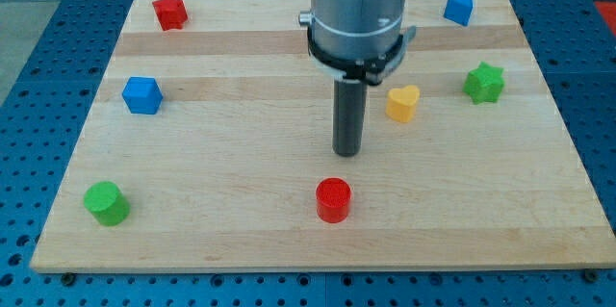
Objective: Move the yellow heart to the bottom right
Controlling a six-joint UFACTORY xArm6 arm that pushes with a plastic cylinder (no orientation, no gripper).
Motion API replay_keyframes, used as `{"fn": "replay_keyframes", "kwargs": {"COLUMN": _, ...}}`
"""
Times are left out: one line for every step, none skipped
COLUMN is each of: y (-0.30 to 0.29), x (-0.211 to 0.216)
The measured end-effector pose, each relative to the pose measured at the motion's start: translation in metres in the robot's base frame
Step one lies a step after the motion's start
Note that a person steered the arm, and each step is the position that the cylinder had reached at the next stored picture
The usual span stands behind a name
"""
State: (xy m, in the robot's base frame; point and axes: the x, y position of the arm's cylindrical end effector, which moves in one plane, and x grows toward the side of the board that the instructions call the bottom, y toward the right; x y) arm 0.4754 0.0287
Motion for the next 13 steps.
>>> {"fn": "replay_keyframes", "kwargs": {"y": 0.000, "x": -0.039}}
{"fn": "replay_keyframes", "kwargs": {"y": 0.008, "x": -0.070}}
{"fn": "replay_keyframes", "kwargs": {"y": 0.031, "x": -0.082}}
{"fn": "replay_keyframes", "kwargs": {"y": 0.062, "x": -0.082}}
{"fn": "replay_keyframes", "kwargs": {"y": 0.078, "x": -0.079}}
{"fn": "replay_keyframes", "kwargs": {"y": 0.081, "x": -0.067}}
{"fn": "replay_keyframes", "kwargs": {"y": 0.081, "x": -0.044}}
{"fn": "replay_keyframes", "kwargs": {"y": 0.081, "x": -0.019}}
{"fn": "replay_keyframes", "kwargs": {"y": 0.081, "x": 0.004}}
{"fn": "replay_keyframes", "kwargs": {"y": 0.081, "x": 0.022}}
{"fn": "replay_keyframes", "kwargs": {"y": 0.081, "x": 0.029}}
{"fn": "replay_keyframes", "kwargs": {"y": 0.077, "x": 0.029}}
{"fn": "replay_keyframes", "kwargs": {"y": 0.068, "x": 0.029}}
